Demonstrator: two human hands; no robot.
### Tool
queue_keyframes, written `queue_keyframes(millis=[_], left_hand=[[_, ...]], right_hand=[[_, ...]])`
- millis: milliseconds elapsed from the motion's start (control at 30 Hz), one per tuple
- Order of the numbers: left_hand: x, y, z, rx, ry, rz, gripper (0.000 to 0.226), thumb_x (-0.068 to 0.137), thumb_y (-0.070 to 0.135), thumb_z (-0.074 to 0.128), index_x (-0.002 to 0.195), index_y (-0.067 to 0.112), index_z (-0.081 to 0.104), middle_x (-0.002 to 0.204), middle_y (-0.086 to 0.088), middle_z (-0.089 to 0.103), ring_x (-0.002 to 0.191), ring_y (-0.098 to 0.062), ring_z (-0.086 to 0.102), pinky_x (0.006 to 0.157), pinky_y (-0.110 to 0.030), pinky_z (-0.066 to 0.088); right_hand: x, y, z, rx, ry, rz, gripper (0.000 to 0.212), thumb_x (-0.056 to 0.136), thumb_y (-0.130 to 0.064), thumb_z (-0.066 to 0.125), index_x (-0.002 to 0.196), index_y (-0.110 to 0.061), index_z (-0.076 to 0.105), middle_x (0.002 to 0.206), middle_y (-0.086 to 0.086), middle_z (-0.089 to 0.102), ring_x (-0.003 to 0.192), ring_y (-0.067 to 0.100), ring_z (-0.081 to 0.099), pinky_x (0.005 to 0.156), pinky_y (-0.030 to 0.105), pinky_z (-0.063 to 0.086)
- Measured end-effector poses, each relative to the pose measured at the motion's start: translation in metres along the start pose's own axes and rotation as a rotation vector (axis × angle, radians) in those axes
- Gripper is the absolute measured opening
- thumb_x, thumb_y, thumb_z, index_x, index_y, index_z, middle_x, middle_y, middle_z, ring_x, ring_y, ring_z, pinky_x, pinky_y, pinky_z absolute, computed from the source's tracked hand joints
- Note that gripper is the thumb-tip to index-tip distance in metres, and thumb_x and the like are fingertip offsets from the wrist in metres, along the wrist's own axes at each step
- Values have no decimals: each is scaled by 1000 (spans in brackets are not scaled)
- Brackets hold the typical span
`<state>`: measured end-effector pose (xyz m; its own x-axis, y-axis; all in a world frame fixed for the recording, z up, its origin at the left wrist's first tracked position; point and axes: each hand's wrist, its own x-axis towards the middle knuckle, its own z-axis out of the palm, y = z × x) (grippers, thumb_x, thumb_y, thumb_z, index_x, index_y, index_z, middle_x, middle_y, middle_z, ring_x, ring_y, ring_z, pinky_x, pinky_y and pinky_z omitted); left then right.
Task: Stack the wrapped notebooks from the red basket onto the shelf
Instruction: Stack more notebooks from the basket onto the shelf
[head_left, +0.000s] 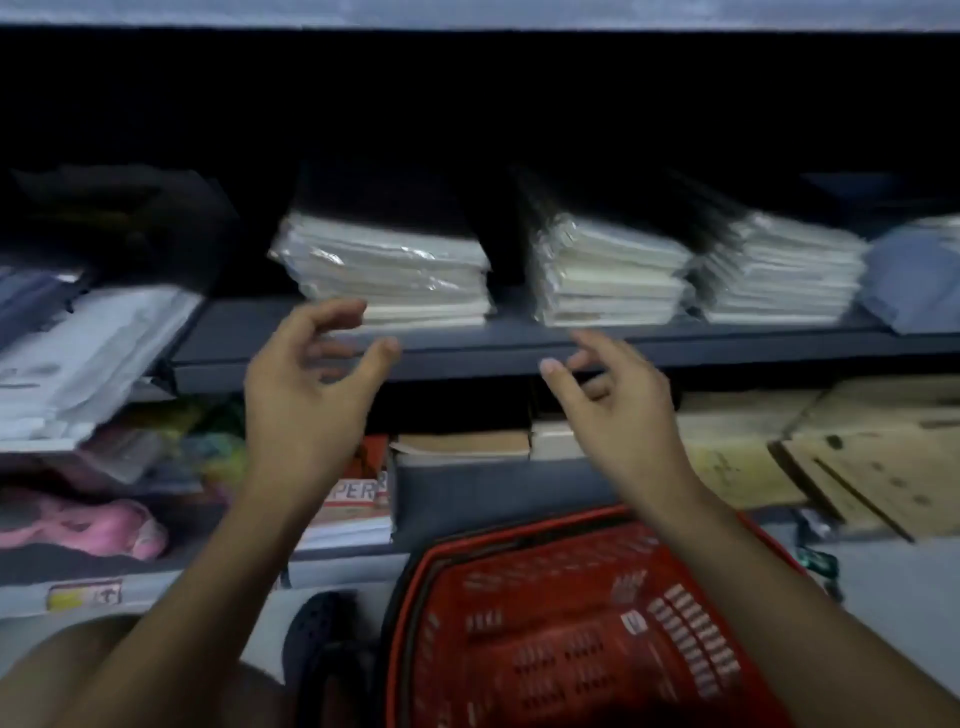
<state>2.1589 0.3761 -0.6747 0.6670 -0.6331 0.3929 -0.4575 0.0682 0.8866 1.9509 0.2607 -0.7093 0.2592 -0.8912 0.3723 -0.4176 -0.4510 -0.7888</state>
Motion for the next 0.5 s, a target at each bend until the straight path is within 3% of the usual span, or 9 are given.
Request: queue_keyframes(millis=[100,167,267,367,500], left_hand=[[-43,-18,25,-53,-115,-150,30,82,18,79,110,16,69,103,-1,72,81,-6,66,73,-20,54],[-76,-34,42,-23,-224,-231,29,82,13,79,109,11,69,100,0,71,71,4,62,67,-9,50],[-116,-60,68,29,-359,-386,28,82,11,79,107,12,67,96,-1,67,76,0,62,62,-3,47],[-148,-96,90,9,-409,-599,28,80,7,80,105,8,68,82,-2,65,73,-12,61,63,-13,50],[-185,-141,102,104,-427,-789,29,79,9,82,105,7,71,100,-8,72,87,-19,65,89,-37,53]], right_hand=[[-39,39,-20,-95,-75,79,47,94,-45,63,135,-24,60,109,-7,63,75,5,64,73,33,55],[-66,67,-31,-153,-175,158,52,94,-49,60,140,-23,56,117,-4,64,91,11,67,83,36,55],[-102,104,-39,-232,-318,265,57,94,-51,60,143,-22,54,125,-1,67,108,18,66,94,39,53],[-129,136,-37,-319,-365,338,50,91,-45,66,131,-17,65,115,6,74,103,24,70,90,33,53],[-156,167,-32,-382,-583,489,48,91,-48,64,123,-12,68,114,9,74,111,24,68,86,26,48]])
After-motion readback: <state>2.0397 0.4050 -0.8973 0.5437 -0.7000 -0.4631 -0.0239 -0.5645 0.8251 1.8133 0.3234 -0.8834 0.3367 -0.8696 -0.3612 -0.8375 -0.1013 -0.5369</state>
